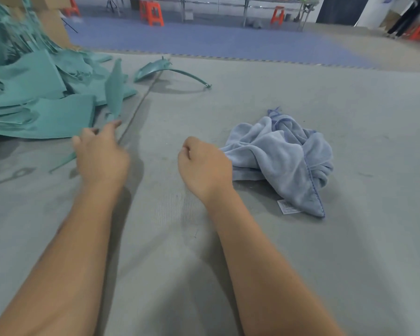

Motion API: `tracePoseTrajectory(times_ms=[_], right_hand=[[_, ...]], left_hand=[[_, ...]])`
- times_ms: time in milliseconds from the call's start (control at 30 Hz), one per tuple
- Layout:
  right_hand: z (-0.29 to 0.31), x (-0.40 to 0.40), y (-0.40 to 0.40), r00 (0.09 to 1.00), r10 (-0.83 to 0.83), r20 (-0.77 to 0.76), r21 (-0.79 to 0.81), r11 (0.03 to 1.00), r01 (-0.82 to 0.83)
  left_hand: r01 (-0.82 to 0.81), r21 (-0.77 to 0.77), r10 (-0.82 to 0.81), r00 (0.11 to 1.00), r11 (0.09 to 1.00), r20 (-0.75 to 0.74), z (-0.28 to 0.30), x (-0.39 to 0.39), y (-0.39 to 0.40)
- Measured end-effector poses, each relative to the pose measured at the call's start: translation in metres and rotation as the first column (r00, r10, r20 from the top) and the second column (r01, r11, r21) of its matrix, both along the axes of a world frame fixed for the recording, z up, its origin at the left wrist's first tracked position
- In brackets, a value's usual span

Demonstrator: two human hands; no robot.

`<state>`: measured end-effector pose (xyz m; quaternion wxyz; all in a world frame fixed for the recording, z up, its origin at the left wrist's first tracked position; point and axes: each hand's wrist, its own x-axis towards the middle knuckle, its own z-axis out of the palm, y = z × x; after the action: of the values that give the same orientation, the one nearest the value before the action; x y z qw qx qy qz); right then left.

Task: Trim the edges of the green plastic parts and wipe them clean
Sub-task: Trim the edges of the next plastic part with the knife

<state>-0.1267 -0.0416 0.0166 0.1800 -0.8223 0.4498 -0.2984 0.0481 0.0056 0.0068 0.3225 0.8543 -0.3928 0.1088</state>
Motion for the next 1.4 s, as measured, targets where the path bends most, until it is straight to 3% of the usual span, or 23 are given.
tracePoseTrajectory(times_ms=[100, 200, 267, 367, 433, 667, 867, 1000, 1067, 1267, 1400], right_hand=[[0.007, -0.014, -0.011, 0.984, -0.155, -0.087, 0.079, 0.984, 0.161], [0.009, -0.032, -0.021, 0.965, -0.210, -0.159, 0.085, 0.971, 0.225], [0.010, -0.039, -0.026, 0.973, -0.211, -0.094, 0.103, 0.970, 0.220], [0.009, -0.049, -0.036, 0.966, -0.219, 0.138, 0.163, 0.967, 0.196], [0.005, -0.058, -0.044, 0.962, -0.196, 0.189, 0.204, 0.966, 0.157], [-0.010, -0.098, -0.091, 0.986, -0.139, -0.089, 0.041, 0.989, 0.143], [-0.006, -0.135, -0.115, 0.950, -0.166, -0.264, 0.040, 0.982, 0.183], [0.012, -0.126, -0.108, 0.969, -0.219, -0.113, 0.269, 0.932, 0.242], [0.020, -0.107, -0.098, 0.961, -0.254, -0.112, 0.322, 0.905, 0.277], [0.002, -0.065, -0.053, 0.964, -0.210, 0.165, 0.261, 0.951, 0.163], [-0.009, -0.071, -0.038, 0.946, -0.239, 0.219, 0.046, 0.971, 0.235]], left_hand=[[0.107, -0.011, -0.107, 0.994, 0.994, -0.012, 0.001, -0.026, -0.005], [0.191, 0.040, -0.192, 0.981, 0.981, 0.018, -0.006, -0.043, -0.011], [0.217, 0.092, -0.217, 0.976, 0.972, -0.012, -0.011, -0.044, -0.013], [0.238, 0.121, -0.230, 0.970, 0.964, -0.078, -0.015, -0.041, -0.014], [0.247, 0.149, -0.235, 0.968, 0.958, -0.094, -0.016, -0.041, -0.015], [0.246, 0.180, -0.235, 0.968, 0.952, -0.085, -0.017, -0.042, -0.017], [0.234, 0.219, -0.238, 0.971, 0.947, -0.007, -0.018, -0.049, -0.019], [0.233, 0.238, -0.235, 0.972, 0.943, -0.021, -0.015, -0.050, -0.024], [0.232, 0.241, -0.221, 0.973, 0.942, -0.071, -0.014, -0.053, -0.028], [0.240, 0.179, -0.218, 0.967, 0.954, -0.135, -0.016, -0.054, -0.024], [0.208, 0.007, -0.204, 0.967, 0.978, -0.155, -0.012, -0.052, -0.019]])
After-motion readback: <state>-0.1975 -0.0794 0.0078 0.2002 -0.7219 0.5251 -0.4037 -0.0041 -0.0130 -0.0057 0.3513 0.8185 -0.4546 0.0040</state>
